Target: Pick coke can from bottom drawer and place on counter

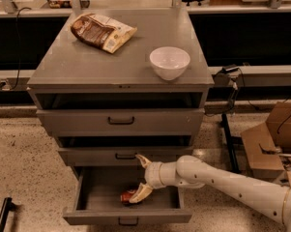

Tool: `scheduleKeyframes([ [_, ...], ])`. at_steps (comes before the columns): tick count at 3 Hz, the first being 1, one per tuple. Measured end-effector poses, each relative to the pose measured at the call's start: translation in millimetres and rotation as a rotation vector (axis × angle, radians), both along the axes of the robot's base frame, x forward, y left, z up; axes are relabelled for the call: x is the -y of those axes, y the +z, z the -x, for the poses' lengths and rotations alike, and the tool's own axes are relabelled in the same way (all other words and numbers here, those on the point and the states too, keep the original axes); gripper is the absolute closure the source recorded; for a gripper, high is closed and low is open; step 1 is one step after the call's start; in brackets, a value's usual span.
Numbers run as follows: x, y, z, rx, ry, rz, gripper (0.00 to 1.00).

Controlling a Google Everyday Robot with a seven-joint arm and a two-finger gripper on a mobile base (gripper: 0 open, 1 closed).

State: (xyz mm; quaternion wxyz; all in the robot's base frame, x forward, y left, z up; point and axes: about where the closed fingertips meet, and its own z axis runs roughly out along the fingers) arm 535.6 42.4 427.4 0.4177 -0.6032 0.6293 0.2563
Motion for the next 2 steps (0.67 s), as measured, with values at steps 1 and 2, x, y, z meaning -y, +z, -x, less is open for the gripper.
scheduleKeyframes([
  [1,10.8,-9.9,-2.0,-0.006,-0.026,0.015,0.18],
  [2,24.6,-40.5,-7.6,-0.058,-0.055,0.041,0.36],
])
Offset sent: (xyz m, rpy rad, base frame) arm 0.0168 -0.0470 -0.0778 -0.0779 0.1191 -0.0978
